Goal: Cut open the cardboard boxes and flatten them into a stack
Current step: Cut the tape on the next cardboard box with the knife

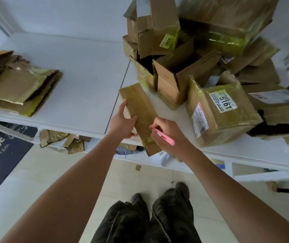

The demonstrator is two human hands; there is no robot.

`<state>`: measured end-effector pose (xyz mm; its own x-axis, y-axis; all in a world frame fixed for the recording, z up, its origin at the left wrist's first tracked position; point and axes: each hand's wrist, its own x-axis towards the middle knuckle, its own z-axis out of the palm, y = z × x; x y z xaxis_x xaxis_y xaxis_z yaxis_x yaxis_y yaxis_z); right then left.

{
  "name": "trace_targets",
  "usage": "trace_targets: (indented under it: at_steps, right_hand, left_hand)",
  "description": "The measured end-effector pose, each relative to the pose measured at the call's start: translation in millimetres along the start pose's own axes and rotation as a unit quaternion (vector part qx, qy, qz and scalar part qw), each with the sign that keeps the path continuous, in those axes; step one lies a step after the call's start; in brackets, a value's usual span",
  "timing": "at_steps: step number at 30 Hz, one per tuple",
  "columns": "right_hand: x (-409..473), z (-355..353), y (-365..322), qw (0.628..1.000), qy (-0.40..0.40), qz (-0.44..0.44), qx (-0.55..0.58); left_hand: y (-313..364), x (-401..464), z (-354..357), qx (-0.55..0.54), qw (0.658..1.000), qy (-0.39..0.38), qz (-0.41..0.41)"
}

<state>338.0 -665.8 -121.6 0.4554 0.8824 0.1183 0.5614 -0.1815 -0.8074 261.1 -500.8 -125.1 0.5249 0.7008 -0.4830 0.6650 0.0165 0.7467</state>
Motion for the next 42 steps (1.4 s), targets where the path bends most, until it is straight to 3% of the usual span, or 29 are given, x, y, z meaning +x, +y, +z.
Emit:
trace_targets:
  at_steps: [9,13,16,18,20,22,25,35,38,40,42]
  right_hand:
    - [-34.4,-6.5,-9.4,1.000,0.016,-0.006,-0.001]
    - [-37.7,-18.9,-16.0,0.999,0.015,0.019,0.046]
    - [-42.8,-31.4,-17.1,0.987,0.086,0.066,0.119]
    - [-43.4,-30.0,-12.1,0.981,0.134,0.075,0.114]
    - [-40.3,-19.4,-5.8,0.978,0.172,0.078,0.087]
    - [-36.2,-1.3,1.5,0.974,0.206,0.084,0.043]
    - [-33.3,21.7,4.0,0.962,0.253,0.098,0.020]
    - [18.7,4.5,8.7,0.958,0.277,0.042,0.056]
    - [18.9,11.2,21.9,0.954,0.282,0.046,0.092]
    - [13.8,17.2,25.5,0.952,0.286,0.044,0.095]
    - [7.6,23.9,27.1,0.950,0.299,0.045,0.081]
  left_hand:
    - [3.6,-1.2,4.5,0.030,0.999,0.026,-0.002]
    - [6.8,3.9,-0.7,0.122,0.991,0.051,0.025]
    - [15.0,15.4,-13.1,0.212,0.976,0.026,0.036]
    - [23.5,21.2,-20.5,0.297,0.949,-0.028,0.104]
    - [32.8,25.3,-24.2,0.410,0.888,-0.113,0.174]
    - [41.6,32.4,-26.1,0.480,0.838,-0.175,0.193]
    - [44.6,41.2,-25.6,0.494,0.825,-0.193,0.193]
    - [38.3,33.2,-37.2,0.471,0.857,-0.132,0.160]
    - [32.2,31.2,-37.0,0.554,0.810,-0.087,0.169]
    - [31.4,31.4,-34.0,0.572,0.784,-0.033,0.241]
    - [29.4,35.4,-31.1,0.557,0.770,-0.029,0.309]
